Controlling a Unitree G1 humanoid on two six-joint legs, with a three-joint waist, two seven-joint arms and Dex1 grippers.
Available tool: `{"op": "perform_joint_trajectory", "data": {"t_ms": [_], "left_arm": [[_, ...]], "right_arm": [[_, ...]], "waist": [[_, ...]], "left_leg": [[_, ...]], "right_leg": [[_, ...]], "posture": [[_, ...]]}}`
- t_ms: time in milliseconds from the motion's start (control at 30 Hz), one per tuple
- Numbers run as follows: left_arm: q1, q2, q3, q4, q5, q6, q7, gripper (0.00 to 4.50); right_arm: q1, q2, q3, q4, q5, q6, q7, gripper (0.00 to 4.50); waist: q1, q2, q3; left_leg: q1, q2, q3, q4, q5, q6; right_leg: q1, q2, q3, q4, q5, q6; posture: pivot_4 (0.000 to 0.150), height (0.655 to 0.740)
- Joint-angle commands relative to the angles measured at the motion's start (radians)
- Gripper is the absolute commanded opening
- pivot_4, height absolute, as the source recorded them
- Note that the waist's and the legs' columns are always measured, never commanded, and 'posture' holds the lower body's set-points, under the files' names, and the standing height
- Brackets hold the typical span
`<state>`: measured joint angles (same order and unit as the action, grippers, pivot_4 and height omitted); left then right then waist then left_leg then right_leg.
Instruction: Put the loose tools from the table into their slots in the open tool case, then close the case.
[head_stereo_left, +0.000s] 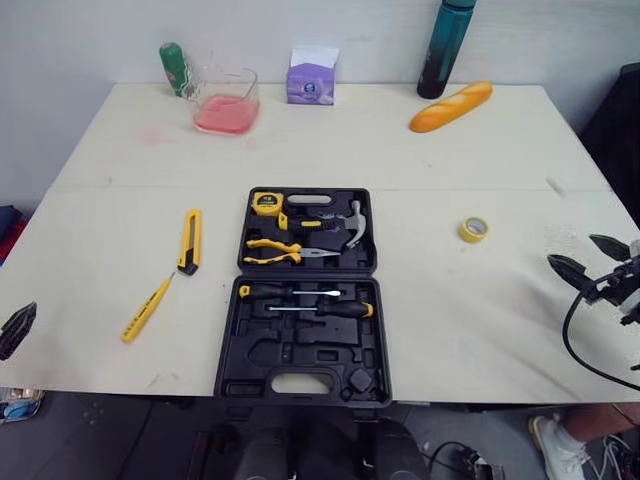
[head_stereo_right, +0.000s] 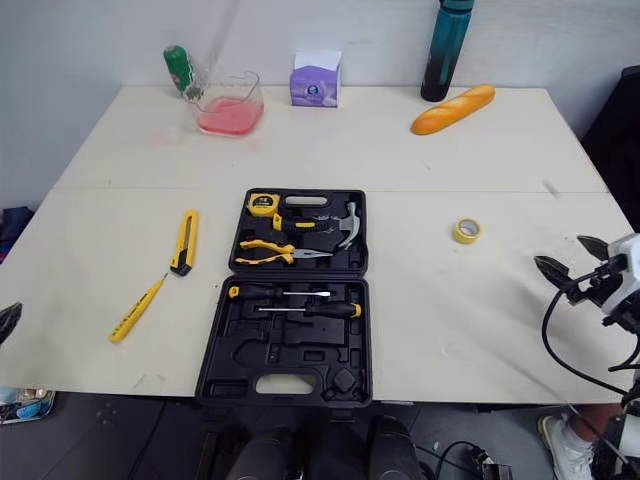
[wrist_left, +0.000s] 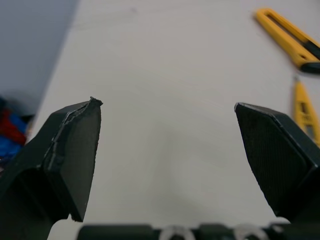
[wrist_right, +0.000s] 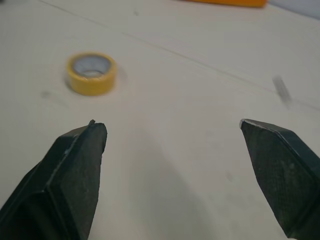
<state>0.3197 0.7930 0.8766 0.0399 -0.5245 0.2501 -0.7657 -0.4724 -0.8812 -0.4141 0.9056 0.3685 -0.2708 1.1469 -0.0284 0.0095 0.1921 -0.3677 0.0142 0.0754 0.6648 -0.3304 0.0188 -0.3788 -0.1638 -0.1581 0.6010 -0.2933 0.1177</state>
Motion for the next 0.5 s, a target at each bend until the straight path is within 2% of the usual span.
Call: {"op": "perform_joint_trajectory", "data": {"t_ms": [33,133,200,367,500], "left_arm": [[0.019,0.049,-0.034,-0.077,-0.046,0.088,-0.077,4.5],[0.027,0.067,-0.068,-0.122,-0.07,0.159,-0.116,4.5],[0.023,0.062,-0.097,-0.146,-0.064,0.176,-0.116,4.5],[0.009,0.053,-0.157,-0.183,-0.053,0.206,-0.112,4.5],[-0.027,0.043,-0.213,-0.178,-0.009,0.25,-0.024,4.5]], "right_arm": [[0.042,0.039,0.006,-0.235,0.099,0.09,0.078,4.44],[0.095,0.075,0.03,-0.433,0.148,0.188,0.09,4.44],[0.139,0.089,0.072,-0.576,0.198,0.252,0.164,4.44],[0.158,0.154,0.129,-0.759,0.266,0.289,0.224,4.44],[0.166,0.187,0.218,-0.896,0.257,0.284,0.27,4.44]], "waist": [[0.001,0.0,0.0],[0.001,0.0,0.0],[0.002,0.001,0.0],[0.002,0.001,0.0],[0.004,0.001,0.0]], "left_leg": [[0.0,0.0,0.0,0.0,0.0,0.0],[0.0,0.0,-0.001,0.0,0.0,0.0],[0.0,0.0,-0.001,0.0,0.0,0.0],[0.0,0.0,-0.001,0.0,0.0,0.0],[0.0,0.0,-0.001,0.0,0.0,0.0]], "right_leg": [[0.0,0.0,0.0,0.0,0.0,0.0],[0.0,0.0,0.0,0.001,0.0,0.0],[0.0,0.0,0.0,0.001,0.0,0.0],[0.0,0.0,0.0,0.001,0.0,0.0],[0.0,0.001,0.0,0.001,0.0,0.0]], "posture": [[0.15,0.74],[0.15,0.74],[0.15,0.74],[0.15,0.74],[0.15,0.74]]}}
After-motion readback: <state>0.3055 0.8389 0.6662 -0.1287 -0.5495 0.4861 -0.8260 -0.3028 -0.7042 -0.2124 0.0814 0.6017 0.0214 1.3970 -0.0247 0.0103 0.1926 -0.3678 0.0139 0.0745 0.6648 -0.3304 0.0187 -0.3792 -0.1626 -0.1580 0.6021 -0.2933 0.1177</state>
